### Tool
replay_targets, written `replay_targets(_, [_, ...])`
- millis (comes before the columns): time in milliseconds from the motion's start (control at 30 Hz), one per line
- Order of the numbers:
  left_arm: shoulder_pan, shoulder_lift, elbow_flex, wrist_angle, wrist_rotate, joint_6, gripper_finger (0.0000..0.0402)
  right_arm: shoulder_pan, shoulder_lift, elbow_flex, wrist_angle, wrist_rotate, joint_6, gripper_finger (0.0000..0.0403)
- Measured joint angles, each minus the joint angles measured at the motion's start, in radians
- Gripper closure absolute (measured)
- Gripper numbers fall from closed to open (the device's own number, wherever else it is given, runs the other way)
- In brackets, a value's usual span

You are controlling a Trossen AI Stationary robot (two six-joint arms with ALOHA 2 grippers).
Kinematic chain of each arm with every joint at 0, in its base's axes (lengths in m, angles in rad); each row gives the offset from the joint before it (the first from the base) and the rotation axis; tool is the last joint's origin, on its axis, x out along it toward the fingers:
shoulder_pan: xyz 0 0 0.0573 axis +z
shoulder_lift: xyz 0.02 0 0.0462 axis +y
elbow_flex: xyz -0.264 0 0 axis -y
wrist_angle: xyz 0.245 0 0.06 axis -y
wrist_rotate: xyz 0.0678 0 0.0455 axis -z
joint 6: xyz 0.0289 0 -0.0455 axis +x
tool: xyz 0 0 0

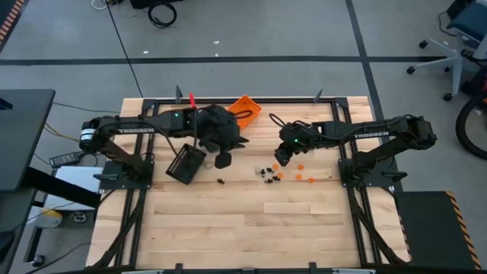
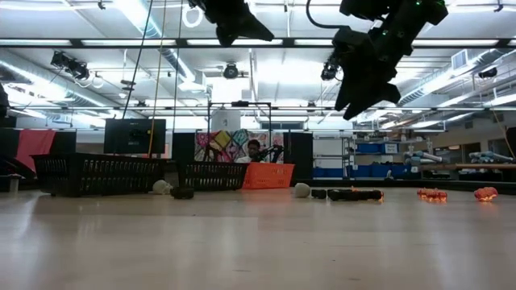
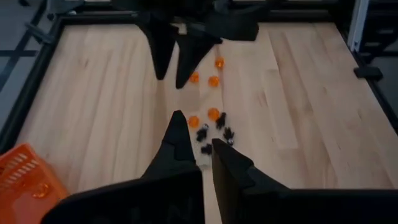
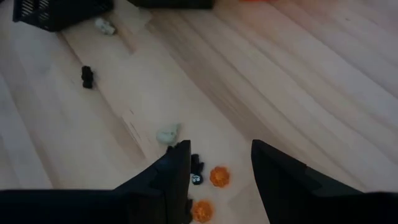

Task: Sort Halloween decoration
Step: Put the white skull toy into the top black bin

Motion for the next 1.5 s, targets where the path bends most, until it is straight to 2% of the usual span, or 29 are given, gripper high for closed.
replay_targets(300, [0.03,-0.008,0.0,0.0,-0.01,-0.007,0.0401,0.0,0.0,0.0,0.061,-0.022,-0.082,0.023])
replay_targets(500, [0.068,0.002,0.0,-0.123,-0.19,-0.023,0.0401,0.001,0.0,0.0,0.124,-0.127,-0.233,0.023])
replay_targets(633, [0.116,0.05,0.0,-0.168,-0.215,-0.007,0.0401,-0.003,0.006,0.0,0.158,-0.162,-0.305,0.023])
replay_targets(867, [0.154,0.181,0.0,-0.189,-0.209,-0.09,0.0401,-0.008,0.114,0.0,0.176,-0.183,-0.351,0.023])
replay_targets(1133, [0.082,0.225,-0.008,-0.148,-0.203,-0.069,0.0401,-0.003,0.263,0.0,0.289,-0.284,-0.376,0.023])
replay_targets(1267, [0.068,0.188,-0.133,-0.074,-0.199,-0.07,0.0401,-0.003,0.306,0.0,0.313,-0.296,-0.435,0.0223])
replay_targets(1500, [0.061,0.029,-0.377,-0.007,-0.2,-0.251,0.0401,0.0,0.377,0.0,0.359,-0.296,-0.485,0.018])
